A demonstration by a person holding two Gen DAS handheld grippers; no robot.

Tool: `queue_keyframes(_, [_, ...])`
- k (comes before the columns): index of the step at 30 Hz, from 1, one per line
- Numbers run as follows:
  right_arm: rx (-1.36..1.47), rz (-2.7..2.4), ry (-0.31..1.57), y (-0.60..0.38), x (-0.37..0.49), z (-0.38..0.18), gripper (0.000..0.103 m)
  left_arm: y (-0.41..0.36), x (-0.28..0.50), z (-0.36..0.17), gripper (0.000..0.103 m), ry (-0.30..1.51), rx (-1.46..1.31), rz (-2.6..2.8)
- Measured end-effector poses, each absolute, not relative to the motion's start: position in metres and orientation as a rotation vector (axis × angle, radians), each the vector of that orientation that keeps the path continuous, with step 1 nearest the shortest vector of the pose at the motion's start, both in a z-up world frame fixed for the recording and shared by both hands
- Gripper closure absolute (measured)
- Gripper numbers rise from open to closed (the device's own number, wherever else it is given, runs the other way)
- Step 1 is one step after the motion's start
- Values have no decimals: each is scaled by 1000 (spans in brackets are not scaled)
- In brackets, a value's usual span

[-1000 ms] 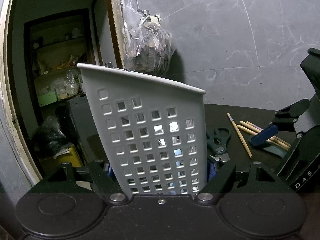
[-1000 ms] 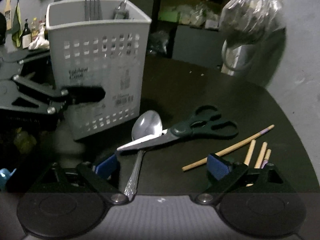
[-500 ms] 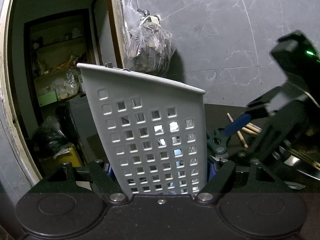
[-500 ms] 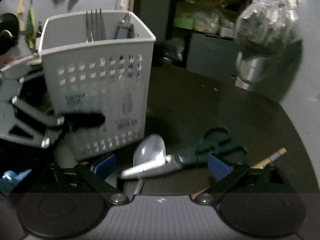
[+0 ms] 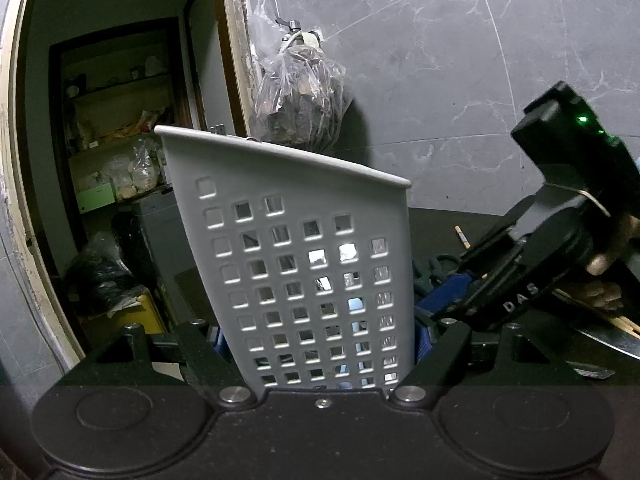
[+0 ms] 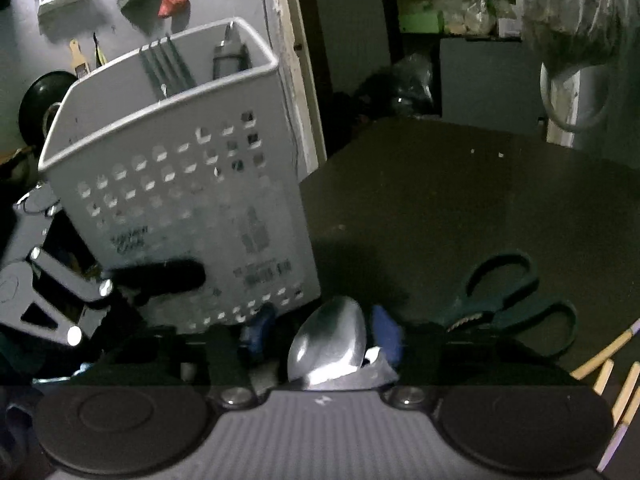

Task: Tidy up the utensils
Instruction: 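Close the right tool on the metal spoon beside the scissors, then lift the metal spoon with the right tool and carry it over the caddy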

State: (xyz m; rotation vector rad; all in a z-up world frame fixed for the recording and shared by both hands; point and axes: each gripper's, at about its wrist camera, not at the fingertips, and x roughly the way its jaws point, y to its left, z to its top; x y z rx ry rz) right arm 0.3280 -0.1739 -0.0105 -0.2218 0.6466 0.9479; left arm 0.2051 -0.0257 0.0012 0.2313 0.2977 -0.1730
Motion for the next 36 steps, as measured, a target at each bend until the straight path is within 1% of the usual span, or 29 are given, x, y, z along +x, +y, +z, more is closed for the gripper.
queue_keyframes(6, [-255, 865, 643, -178, 299, -12, 62, -26, 205, 1, 23, 298, 230, -173])
queue_keyframes(11, [-302, 775, 655, -178, 270, -11, 60, -26, 204, 0, 23, 297, 230, -171])
queue_keyframes(12, [-297, 780, 664, -178, 267, -10, 55, -26, 204, 0, 23, 297, 230, -171])
queue_keyframes(13, [-289, 793, 677, -180, 263, -10, 43, -26, 204, 0, 23, 297, 230, -171])
queue_keyframes(14, [-277, 816, 688, -183, 259, -10, 39, -26, 204, 0, 23, 297, 230, -171])
queue_keyframes(17, [-240, 851, 710, -192, 262, -10, 38, -26, 204, 0, 23, 297, 231, -170])
queue_keyframes(19, [-193, 873, 732, -200, 268, -9, 40, -26, 204, 0, 23, 297, 230, -171])
queue_keyframes(20, [-168, 880, 741, -203, 271, -8, 41, -26, 204, 0, 23, 298, 230, -171])
queue_keyframes(21, [-150, 885, 746, -205, 274, -8, 50, -26, 204, 0, 23, 298, 230, -171])
queue_keyframes(22, [-141, 886, 748, -205, 279, -7, 57, -26, 204, 0, 23, 297, 230, -171])
queue_keyframes(24, [-140, 866, 744, -206, 281, -8, 80, -26, 204, 0, 23, 297, 230, -171])
queue_keyframes(25, [-150, 858, 740, -206, 280, -9, 84, -26, 204, 0, 23, 297, 230, -171])
queue_keyframes(29, [-228, 823, 704, -196, 266, -7, 86, -26, 204, 0, 23, 297, 232, -170])
queue_keyframes(36, [-367, 755, 604, -176, 237, 4, 96, -26, 204, 0, 23, 297, 231, -170])
